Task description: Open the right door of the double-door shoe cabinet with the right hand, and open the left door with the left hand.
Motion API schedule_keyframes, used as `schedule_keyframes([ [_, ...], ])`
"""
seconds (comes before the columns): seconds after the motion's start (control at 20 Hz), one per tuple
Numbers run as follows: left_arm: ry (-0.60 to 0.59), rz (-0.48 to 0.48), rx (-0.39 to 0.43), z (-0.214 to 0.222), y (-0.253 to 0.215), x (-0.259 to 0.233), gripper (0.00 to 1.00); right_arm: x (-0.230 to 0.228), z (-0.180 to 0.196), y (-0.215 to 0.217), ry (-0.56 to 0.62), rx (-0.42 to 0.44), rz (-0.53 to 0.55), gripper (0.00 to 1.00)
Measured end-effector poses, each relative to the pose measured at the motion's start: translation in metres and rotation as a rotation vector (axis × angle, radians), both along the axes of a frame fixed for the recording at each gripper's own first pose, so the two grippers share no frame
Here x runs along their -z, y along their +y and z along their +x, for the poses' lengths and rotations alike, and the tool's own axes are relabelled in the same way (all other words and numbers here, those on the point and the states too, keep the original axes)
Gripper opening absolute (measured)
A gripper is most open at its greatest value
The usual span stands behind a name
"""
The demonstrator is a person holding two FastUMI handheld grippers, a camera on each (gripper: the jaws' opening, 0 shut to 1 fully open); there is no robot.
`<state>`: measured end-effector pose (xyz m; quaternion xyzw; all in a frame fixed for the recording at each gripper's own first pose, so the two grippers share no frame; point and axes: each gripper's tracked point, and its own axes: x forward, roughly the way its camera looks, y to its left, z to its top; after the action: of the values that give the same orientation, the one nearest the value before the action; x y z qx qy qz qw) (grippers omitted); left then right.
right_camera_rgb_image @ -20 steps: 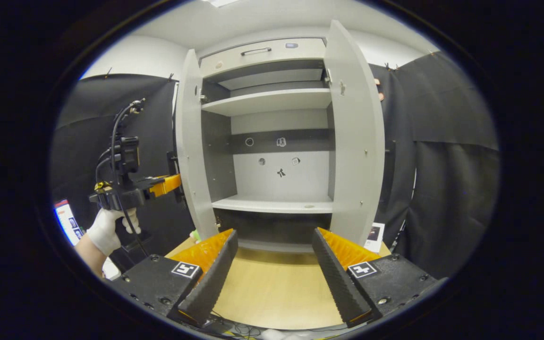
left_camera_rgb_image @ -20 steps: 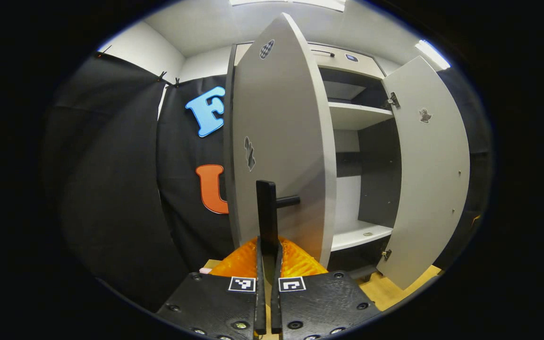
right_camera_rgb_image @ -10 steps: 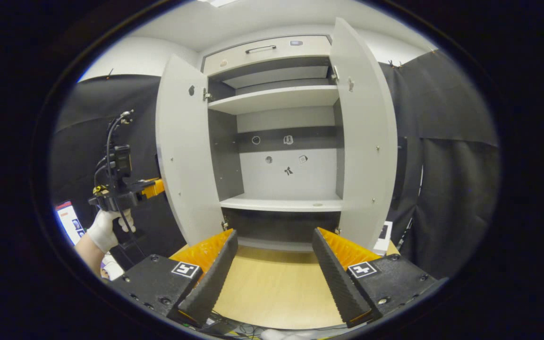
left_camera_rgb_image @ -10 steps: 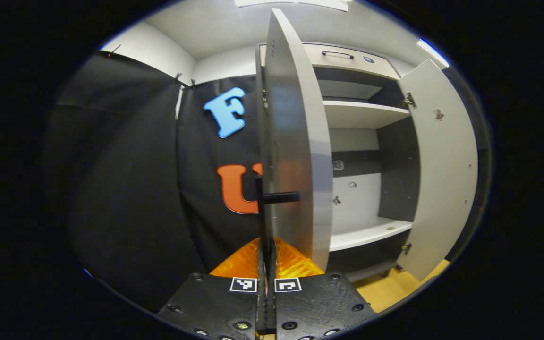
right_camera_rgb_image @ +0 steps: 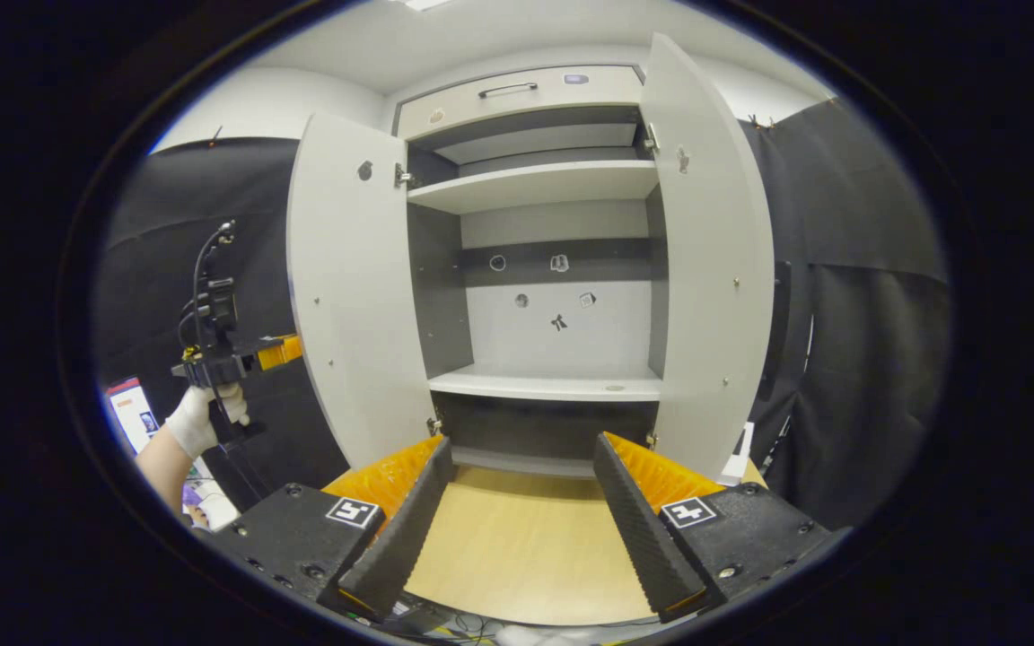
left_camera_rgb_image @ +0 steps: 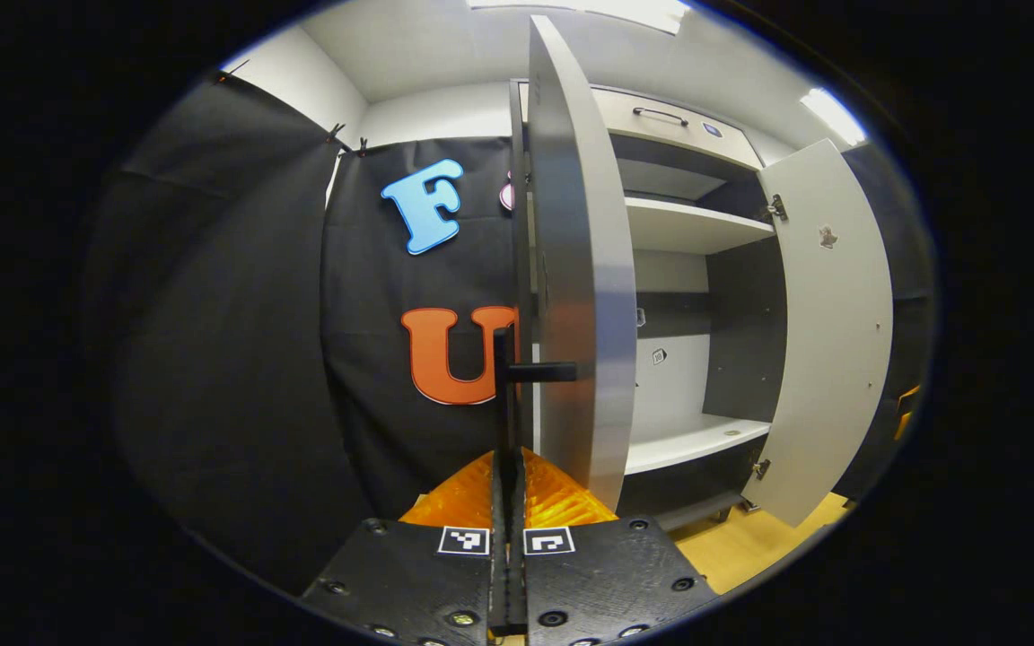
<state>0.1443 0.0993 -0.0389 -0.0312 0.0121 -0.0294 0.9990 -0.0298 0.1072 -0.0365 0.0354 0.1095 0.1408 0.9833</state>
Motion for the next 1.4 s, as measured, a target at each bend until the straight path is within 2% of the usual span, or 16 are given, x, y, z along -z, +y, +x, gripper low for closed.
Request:
schedule_keyframes([
  [0.3,0.018,0.001,-0.019,0.001,0.002,0.001,0.0,-0.001,-0.001,-0.004,-0.003,-0.002,-0.009,0.97],
  [0.35,0.019,-0.001,-0.032,-0.001,0.009,0.002,0.17,-0.001,-0.002,-0.005,-0.004,-0.001,-0.009,0.99],
  [0.4,0.02,-0.005,-0.044,-0.001,0.015,0.003,0.16,-0.001,-0.002,-0.006,-0.004,0.0,-0.009,0.99],
  [0.5,0.022,-0.033,-0.055,-0.002,0.021,0.004,0.43,-0.001,-0.001,-0.009,-0.005,0.005,-0.016,0.99],
  [0.55,0.024,-0.044,-0.062,-0.001,0.024,0.005,0.62,0.0,-0.001,-0.011,-0.004,0.007,-0.02,0.99],
  [0.6,0.026,-0.044,-0.068,-0.006,0.027,0.004,0.96,0.0,-0.001,-0.012,-0.004,0.007,-0.02,0.99],
  [0.65,0.024,-0.032,-0.077,-0.008,0.029,0.003,0.89,-0.001,0.0,-0.014,-0.004,0.008,-0.02,0.99],
  [0.8,0.023,0.004,-0.062,-0.024,0.025,0.005,0.9,-0.002,0.0,-0.015,-0.006,0.011,-0.015,0.99],
  [0.85,0.031,0.006,-0.066,-0.031,0.023,0.006,0.94,-0.003,0.001,-0.015,-0.009,0.013,-0.015,0.99],
  [1.05,0.065,0.003,-0.144,-0.062,0.022,0.0,0.94,-0.006,0.004,-0.018,-0.023,0.029,-0.022,0.99],
  [1.25,0.024,0.023,-0.155,-0.091,-0.014,-0.027,0.94,-0.006,0.01,-0.025,-0.027,0.058,-0.036,0.99],
  [1.4,0.011,0.009,-0.12,-0.103,-0.055,-0.036,0.94,-0.009,0.015,-0.034,-0.035,0.093,-0.041,0.99],
])
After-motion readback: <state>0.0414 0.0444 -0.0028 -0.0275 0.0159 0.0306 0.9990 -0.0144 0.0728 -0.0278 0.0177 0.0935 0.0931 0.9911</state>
